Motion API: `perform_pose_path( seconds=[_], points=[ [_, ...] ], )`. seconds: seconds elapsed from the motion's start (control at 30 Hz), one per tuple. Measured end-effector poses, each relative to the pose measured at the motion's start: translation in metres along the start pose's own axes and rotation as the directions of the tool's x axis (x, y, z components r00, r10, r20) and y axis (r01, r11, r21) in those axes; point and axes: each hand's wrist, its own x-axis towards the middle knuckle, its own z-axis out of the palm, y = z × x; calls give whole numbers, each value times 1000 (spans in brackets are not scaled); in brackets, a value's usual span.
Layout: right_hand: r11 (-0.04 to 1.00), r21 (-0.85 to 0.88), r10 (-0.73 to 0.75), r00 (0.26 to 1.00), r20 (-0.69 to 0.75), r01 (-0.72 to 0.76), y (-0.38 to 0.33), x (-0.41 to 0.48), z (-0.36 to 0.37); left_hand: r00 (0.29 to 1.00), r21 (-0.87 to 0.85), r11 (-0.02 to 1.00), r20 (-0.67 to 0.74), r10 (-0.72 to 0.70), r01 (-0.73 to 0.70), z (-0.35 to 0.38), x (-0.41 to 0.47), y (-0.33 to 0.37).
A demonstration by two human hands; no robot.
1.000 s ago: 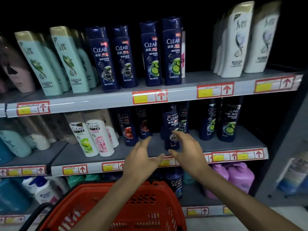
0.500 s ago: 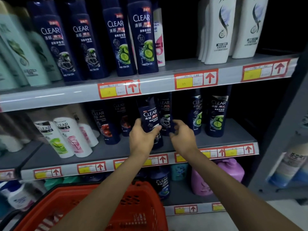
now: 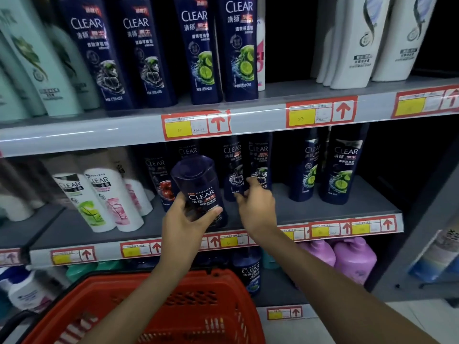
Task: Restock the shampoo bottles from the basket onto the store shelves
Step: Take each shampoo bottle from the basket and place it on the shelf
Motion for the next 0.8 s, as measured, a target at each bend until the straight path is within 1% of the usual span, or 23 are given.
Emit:
perform_pose_path(
  seconds=[0.13,0.27,0.4,0.6,0.8],
  points=[
    [995,-98,33,999,-24,-36,-16,1,18,1000,-36,999,-12,-12,11,-10,4,-4],
    [985,-161,56,996,-63,-66,-23,4,26,1000,-47,999,13,-21,22,-17,8,-10],
    [984,-140,95,990,-102,-109,-28,9,31,999,-61,998,41,-11,13,-19,10,-13],
    [986,-106,107,982,-154,-125,-31,14,39,998,-53,999,61,2,2,-18,7,-14],
    [988,-109,95,984,-150,-112,-30,13,39,999,-14,1000,49,-8,8,-18,7,-13]
  ],
)
